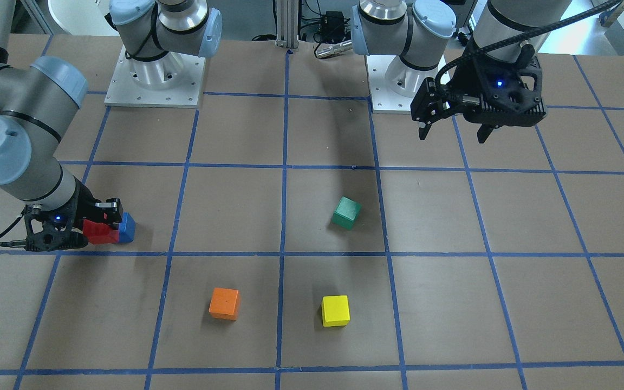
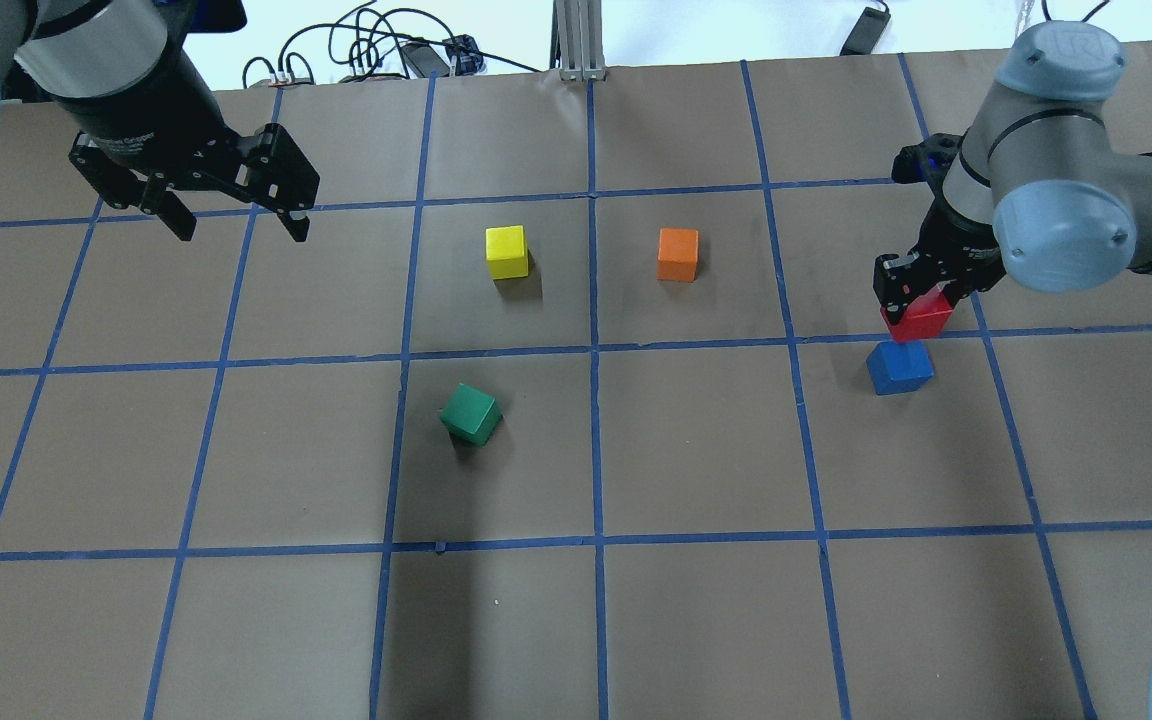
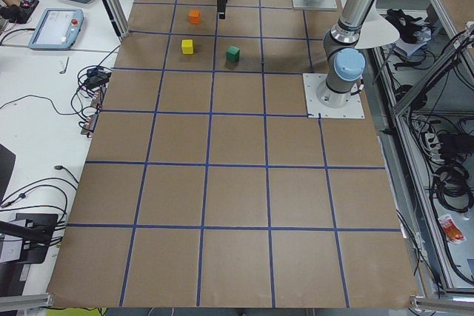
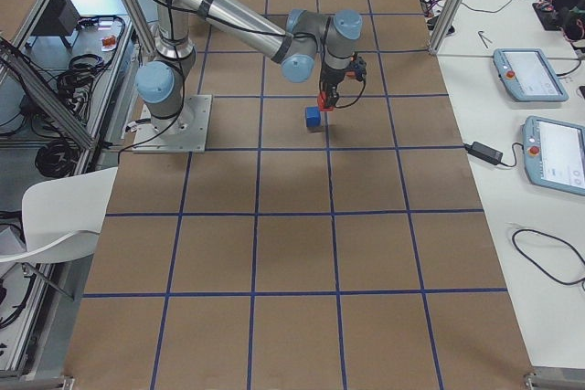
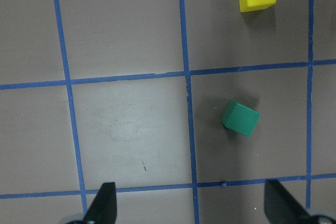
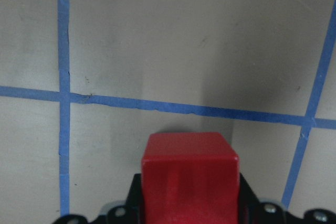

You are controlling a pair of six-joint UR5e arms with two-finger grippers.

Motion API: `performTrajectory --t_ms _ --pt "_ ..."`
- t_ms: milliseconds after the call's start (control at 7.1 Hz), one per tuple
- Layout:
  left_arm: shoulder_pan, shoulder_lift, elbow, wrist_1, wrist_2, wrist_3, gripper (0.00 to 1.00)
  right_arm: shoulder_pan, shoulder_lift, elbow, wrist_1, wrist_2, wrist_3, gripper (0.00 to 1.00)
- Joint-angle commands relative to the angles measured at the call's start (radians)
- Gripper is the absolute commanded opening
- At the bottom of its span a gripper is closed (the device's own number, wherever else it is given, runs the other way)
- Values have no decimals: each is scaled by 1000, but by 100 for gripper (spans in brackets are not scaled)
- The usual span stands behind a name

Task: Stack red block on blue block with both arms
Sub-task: 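Lower the red cube onto the blue cube with the right gripper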

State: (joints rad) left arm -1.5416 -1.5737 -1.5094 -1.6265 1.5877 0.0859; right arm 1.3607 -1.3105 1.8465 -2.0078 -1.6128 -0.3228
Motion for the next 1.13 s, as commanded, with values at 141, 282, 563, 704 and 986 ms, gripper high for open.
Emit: performTrajectory --t_ms 141,282,563,704,986 --pt "0 0 0 2 0 0 100 0 -38 51 -16 -3 7 0" --pt "0 0 0 2 0 0 100 0 -38 63 -20 -3 7 0" --pt "0 1 0 2 0 0 100 0 -36 68 -25 -4 -5 0" --pt "0 1 0 2 0 0 100 0 -36 71 -25 -4 -4 0" --pt "0 3 0 2 0 0 100 0 -36 76 -25 -6 -5 1"
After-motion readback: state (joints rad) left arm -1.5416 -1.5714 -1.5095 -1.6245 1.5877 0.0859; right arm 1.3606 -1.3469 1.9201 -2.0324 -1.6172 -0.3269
